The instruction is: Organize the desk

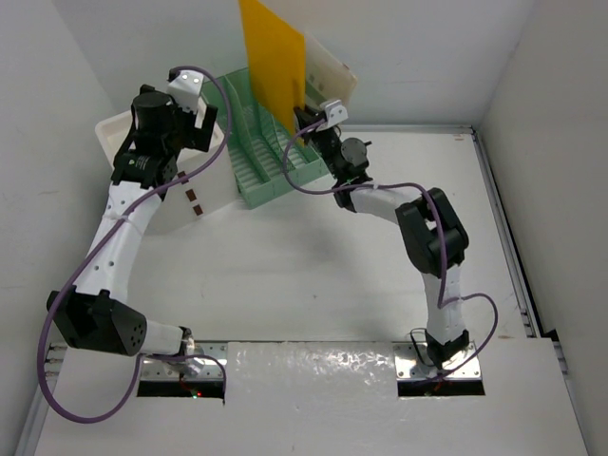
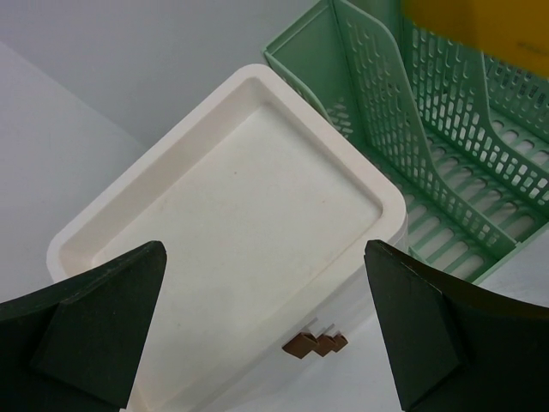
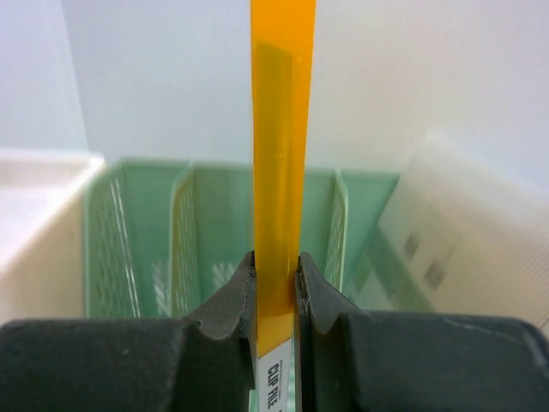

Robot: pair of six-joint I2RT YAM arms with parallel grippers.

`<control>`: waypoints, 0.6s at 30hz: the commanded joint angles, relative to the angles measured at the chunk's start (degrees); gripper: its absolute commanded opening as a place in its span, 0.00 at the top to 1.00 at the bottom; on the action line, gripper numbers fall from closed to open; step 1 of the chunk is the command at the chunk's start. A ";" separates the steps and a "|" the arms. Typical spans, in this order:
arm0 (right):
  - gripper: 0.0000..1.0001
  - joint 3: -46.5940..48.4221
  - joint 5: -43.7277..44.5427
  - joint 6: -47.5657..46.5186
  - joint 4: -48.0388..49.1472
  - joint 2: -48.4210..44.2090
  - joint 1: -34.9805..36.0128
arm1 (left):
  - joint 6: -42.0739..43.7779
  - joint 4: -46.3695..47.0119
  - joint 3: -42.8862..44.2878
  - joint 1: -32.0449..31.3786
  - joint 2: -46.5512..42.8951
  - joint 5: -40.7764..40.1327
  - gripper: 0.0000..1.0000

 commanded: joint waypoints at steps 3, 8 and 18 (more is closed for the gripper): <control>1.00 0.98 -0.40 -1.44 9.07 -11.49 -0.45 | -0.77 2.60 2.85 0.81 0.53 1.14 0.01; 1.00 4.58 -0.75 -2.93 4.15 -11.68 -0.53 | -0.95 2.25 3.38 0.81 0.53 1.58 0.00; 1.00 8.45 1.00 -3.46 1.86 -5.09 -0.71 | -0.51 1.81 3.73 0.81 0.10 1.15 0.00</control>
